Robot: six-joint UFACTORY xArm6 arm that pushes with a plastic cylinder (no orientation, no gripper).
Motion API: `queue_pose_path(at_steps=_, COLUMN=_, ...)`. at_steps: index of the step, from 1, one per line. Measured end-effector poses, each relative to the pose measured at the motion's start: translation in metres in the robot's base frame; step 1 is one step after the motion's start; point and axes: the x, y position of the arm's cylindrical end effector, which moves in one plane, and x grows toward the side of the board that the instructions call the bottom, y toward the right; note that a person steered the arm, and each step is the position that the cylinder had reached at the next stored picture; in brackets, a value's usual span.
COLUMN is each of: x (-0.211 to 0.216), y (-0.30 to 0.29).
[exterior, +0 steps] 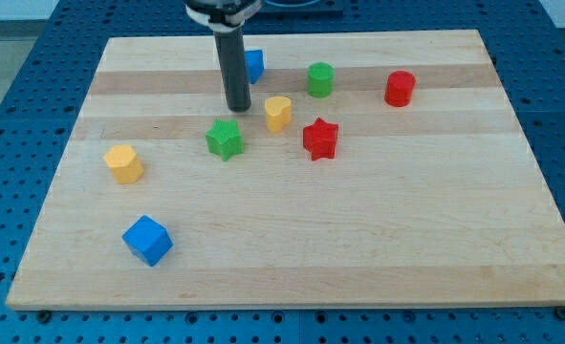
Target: Move the blue triangle down
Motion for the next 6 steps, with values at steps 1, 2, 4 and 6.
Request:
queue_pose_path(at_steps=1, x=-0.025, y=-0.070)
queue_pose_path(at_steps=2, x=-0.090, y=-0.068)
queue_pose_path(at_steps=4, x=-0.093, y=0.020)
queue_pose_path(at_steps=6, x=-0.019, y=-0.010)
